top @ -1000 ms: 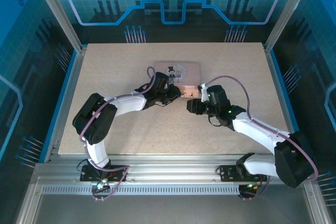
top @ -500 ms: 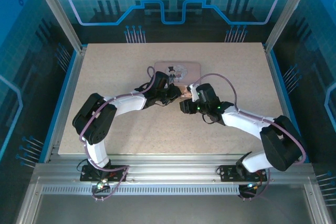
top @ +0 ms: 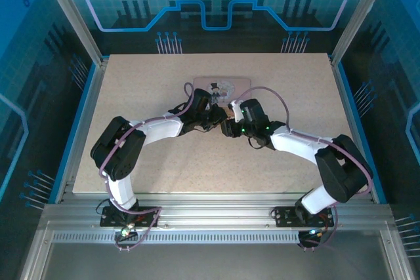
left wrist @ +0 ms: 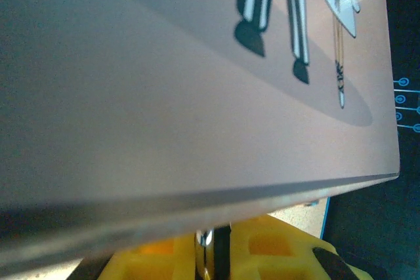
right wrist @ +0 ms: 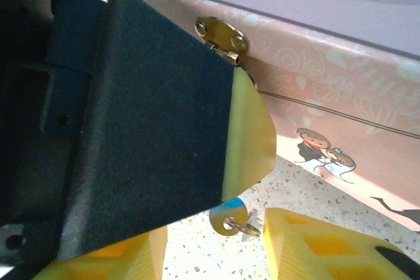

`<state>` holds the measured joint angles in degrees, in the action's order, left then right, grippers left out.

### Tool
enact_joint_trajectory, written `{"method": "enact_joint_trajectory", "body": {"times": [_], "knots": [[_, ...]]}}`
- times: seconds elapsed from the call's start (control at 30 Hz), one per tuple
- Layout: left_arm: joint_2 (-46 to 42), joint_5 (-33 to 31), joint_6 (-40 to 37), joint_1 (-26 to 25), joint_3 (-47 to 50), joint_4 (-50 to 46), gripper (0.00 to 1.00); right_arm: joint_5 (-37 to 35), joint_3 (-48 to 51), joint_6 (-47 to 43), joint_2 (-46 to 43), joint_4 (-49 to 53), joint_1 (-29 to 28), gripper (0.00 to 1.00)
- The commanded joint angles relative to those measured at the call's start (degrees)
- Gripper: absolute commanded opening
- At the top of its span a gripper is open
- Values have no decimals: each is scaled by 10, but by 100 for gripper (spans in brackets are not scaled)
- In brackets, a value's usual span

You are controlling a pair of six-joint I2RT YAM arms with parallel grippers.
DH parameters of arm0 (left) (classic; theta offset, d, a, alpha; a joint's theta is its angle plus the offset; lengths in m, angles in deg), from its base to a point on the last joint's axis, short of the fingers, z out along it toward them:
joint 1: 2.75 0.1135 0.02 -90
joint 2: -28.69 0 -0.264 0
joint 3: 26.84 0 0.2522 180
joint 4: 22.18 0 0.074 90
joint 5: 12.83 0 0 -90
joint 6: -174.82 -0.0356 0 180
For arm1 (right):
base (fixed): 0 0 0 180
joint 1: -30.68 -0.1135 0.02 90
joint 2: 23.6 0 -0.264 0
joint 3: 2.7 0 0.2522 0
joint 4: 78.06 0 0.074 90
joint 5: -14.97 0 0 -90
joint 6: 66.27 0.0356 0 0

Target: Unlock the padlock with the key

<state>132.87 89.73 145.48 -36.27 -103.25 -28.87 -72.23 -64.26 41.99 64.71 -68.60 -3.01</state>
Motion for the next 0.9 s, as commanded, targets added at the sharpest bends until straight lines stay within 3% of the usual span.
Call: {"method": "enact_joint_trajectory", "body": {"times": [0.0,0.17,0.3,0.4,0.63,0.67,0.77,0.87], "knots": [[-18,52,28,-3,-23,0,2,10,-23,-16,13,-4,5,44],[-17,58,28,-2,-25,2,2,6,-39,-22,19,-6,6,38],[-14,64,29,-2,-25,2,2,14,-46,-25,19,-2,8,19],[-14,64,25,-2,-23,0,2,35,-47,-23,18,3,14,0],[-10,63,24,-1,-16,6,4,102,-11,9,25,-17,32,0],[-8,63,24,-1,-14,7,5,99,-5,9,24,-20,32,3],[-5,62,24,-1,-7,14,8,91,7,7,21,-24,32,27],[1,57,18,-1,3,17,11,85,26,9,18,-36,33,30]]}}
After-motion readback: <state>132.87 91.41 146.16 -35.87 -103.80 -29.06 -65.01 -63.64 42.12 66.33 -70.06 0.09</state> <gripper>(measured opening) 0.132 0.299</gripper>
